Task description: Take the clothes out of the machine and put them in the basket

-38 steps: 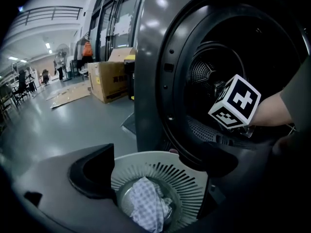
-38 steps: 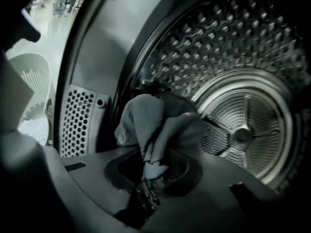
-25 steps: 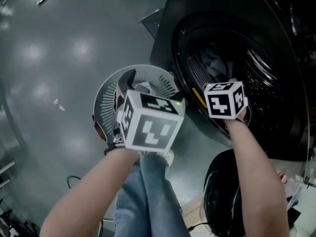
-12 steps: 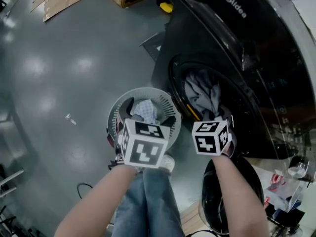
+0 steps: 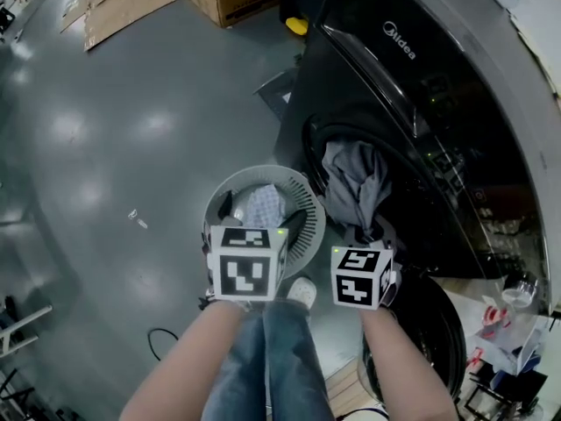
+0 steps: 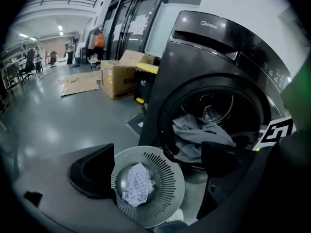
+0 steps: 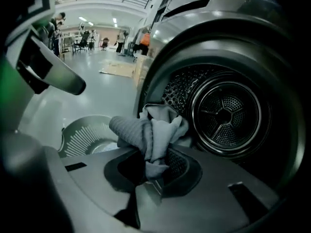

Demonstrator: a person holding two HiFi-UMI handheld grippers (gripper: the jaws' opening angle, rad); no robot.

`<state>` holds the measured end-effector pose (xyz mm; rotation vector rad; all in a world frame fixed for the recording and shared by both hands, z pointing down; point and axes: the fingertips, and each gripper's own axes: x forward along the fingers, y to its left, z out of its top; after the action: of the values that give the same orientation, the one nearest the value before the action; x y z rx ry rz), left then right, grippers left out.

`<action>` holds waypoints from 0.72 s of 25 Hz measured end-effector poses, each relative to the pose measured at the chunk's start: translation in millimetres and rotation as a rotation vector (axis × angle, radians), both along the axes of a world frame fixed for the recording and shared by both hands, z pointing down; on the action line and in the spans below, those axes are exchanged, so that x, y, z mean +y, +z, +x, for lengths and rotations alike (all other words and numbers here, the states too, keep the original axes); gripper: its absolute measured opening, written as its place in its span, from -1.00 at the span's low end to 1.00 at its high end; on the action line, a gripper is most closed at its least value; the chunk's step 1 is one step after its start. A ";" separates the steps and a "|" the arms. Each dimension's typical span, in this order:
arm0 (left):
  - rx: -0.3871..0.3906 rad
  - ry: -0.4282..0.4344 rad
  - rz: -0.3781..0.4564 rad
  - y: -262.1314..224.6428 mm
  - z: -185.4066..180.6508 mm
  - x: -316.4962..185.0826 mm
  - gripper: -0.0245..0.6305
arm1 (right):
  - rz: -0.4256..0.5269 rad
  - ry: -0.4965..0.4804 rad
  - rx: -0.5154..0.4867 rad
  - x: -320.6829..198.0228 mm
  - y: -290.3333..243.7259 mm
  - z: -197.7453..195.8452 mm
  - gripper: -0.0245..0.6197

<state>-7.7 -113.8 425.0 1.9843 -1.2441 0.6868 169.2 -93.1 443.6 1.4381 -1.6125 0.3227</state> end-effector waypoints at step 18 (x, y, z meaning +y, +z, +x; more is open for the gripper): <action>-0.068 -0.086 -0.009 -3.1 -72.1 27.9 0.79 | 0.020 -0.103 -0.264 30.0 -25.2 -99.1 -0.73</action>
<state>-79.7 -85.9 421.9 1.9019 -1.3561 0.7208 70.1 -63.1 418.4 1.3648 -1.8994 0.4522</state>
